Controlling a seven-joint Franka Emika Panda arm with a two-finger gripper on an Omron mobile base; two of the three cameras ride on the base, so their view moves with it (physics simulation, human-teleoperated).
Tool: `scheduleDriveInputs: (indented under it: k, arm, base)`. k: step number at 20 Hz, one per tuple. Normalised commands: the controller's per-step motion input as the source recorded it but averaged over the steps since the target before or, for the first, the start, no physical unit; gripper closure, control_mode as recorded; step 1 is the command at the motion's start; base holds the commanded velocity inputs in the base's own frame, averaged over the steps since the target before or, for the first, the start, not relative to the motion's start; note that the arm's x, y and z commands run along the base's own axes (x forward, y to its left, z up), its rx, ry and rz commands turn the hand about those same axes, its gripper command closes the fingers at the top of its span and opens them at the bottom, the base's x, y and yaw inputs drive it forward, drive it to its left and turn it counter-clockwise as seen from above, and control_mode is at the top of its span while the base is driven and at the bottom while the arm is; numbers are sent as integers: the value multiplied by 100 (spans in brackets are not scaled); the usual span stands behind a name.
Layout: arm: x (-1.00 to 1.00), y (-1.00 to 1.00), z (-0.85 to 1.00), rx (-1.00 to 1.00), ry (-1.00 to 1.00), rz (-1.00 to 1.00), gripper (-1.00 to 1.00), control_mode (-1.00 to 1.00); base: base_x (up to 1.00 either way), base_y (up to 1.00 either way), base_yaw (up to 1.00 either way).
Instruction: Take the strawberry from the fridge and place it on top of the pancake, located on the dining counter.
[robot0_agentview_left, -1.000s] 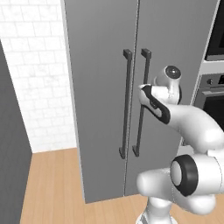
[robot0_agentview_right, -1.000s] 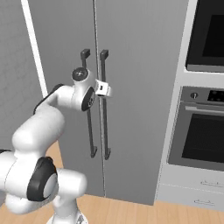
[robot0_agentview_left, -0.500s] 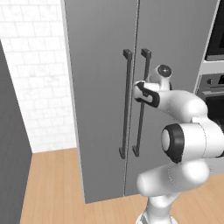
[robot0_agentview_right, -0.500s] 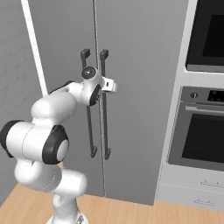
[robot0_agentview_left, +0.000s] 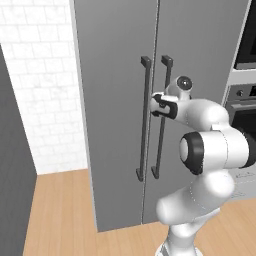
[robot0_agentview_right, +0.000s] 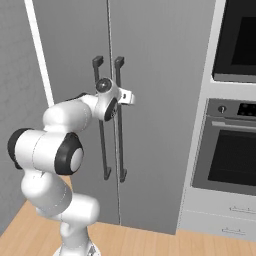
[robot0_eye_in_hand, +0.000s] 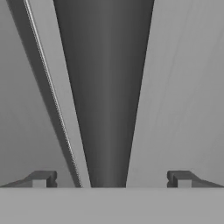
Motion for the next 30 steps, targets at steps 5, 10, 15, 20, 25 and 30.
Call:
scheduleDriveInputs:
  k: [5,10,15,20,25,30]
  arm:
    - [17,-8,-2,0,-3,0,100,-100]
    - [-9,-15,0,0,3,0,100,-100]
    - [-64,-66,0,8,8,-1,100,-100]
    - [-96,-79,0,12,10,-4,100,-100]
    - [-100,-83,0,13,6,-6,100,-100]
    - [-100,-98,0,15,1,-9,-100,-100]
  base:
    - [0,0,0]
    - [0,0,0]
    - [0,0,0]
    - [0,0,0]
    - [0,0,0]
    - [0,0,0]
